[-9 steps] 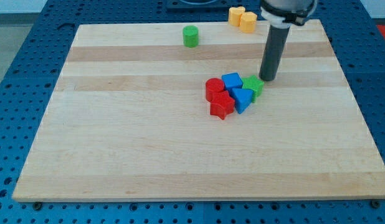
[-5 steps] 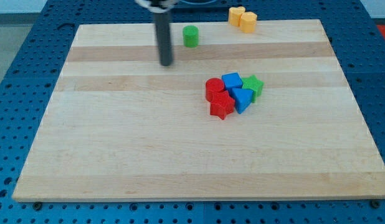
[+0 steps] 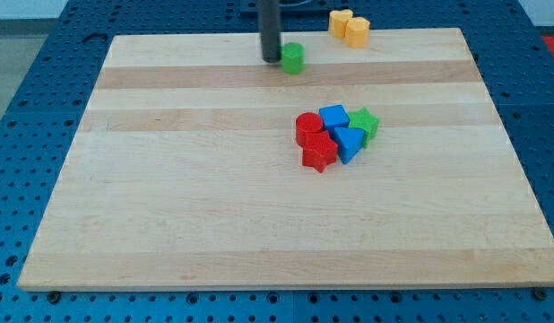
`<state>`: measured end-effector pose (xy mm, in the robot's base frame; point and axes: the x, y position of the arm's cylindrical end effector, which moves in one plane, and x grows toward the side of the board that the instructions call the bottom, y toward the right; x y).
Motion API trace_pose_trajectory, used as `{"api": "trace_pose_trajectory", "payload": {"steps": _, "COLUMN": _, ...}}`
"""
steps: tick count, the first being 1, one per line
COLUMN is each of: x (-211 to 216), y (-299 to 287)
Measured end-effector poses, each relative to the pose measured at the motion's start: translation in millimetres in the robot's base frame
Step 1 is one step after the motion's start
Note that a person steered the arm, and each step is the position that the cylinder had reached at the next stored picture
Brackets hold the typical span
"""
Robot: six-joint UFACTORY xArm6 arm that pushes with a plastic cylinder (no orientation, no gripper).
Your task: Slide the green circle right and down a bit
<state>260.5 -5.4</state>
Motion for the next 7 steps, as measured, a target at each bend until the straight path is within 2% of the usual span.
{"api": "trace_pose_trajectory", "payload": {"steps": 3, "x": 50.4, "y": 143.7}}
{"api": "trace_pose_trajectory", "payload": {"steps": 4, "x": 59.6, "y": 170.6}}
{"api": "trace_pose_trajectory", "payload": {"steps": 6, "x": 24.5, "y": 188.7}}
{"api": "trace_pose_trajectory", "payload": {"steps": 7, "x": 40.8, "y": 210.2}}
